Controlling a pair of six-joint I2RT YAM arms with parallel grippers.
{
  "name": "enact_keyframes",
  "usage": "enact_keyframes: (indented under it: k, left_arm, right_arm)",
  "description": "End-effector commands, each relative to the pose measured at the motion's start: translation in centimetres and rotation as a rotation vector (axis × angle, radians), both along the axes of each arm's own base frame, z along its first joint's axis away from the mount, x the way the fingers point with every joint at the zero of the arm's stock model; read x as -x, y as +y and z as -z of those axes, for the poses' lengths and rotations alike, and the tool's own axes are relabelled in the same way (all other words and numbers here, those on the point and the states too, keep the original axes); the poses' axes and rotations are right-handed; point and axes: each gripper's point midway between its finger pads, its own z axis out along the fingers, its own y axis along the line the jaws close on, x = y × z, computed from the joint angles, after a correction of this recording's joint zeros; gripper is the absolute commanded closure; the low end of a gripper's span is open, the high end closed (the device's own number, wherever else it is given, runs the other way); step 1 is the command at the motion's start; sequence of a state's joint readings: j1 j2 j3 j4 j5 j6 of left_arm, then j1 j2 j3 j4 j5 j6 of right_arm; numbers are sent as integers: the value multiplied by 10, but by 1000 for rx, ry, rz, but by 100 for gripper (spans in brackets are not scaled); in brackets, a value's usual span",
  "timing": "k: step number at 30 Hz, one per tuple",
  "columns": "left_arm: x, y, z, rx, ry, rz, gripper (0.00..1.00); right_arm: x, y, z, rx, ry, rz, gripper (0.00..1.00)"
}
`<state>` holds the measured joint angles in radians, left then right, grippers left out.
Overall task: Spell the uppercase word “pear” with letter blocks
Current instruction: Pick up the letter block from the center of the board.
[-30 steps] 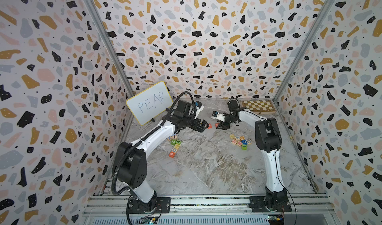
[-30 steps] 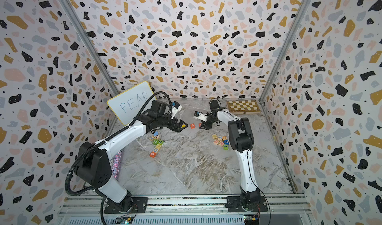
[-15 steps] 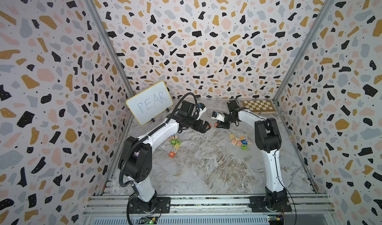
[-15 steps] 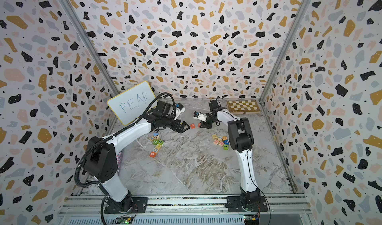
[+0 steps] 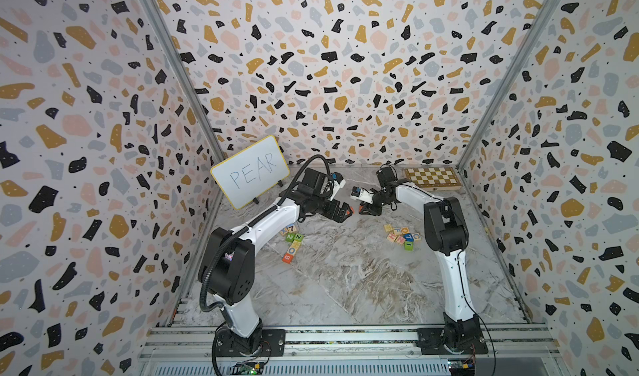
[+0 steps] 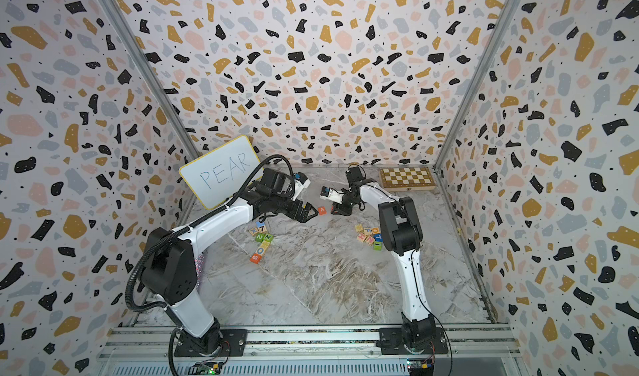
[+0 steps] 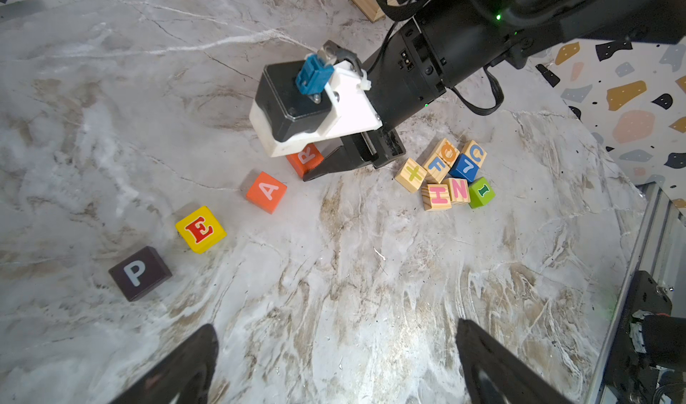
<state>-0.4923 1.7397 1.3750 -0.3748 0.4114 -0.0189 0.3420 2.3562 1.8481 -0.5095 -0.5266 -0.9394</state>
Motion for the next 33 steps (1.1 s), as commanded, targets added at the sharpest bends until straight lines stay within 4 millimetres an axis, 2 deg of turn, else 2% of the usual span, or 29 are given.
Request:
enact_keyframes:
  k: [1,3,9,13,20,25,28,31,33]
  left_arm:
    - [-2,-7,-15,27,-27,21,1]
    - [-2,-7,-15,25,-29,21,1]
    - [-3,-8,-14,28,-25,20,1]
    - [-3,-8,-15,26,-28,18,1]
    - [-4,-9,-18,39,-31,16,1]
    - [-7,-9,-23,45,-41,-2,1]
    - [-9,-7,-26,47,-55,-20,1]
    - [-10,-7,-27,51,-60,-26,1]
    - [-11,-7,-27,55,-58,-30,1]
  right_arm:
    - [3,-1,3,24,39,10,64]
    - [5,-1,1,23,42,11,69]
    - [8,-1,-4,7,54,18,71]
    - [10,0,-6,-5,66,25,78]
    - [0,5,-22,-60,92,132,80]
    - [-13,9,-41,-145,172,368,80]
    - [-22,-8,-47,-177,185,649,80]
    - [-31,-22,-59,-280,219,897,80]
    - [-29,-22,-59,-315,280,994,80]
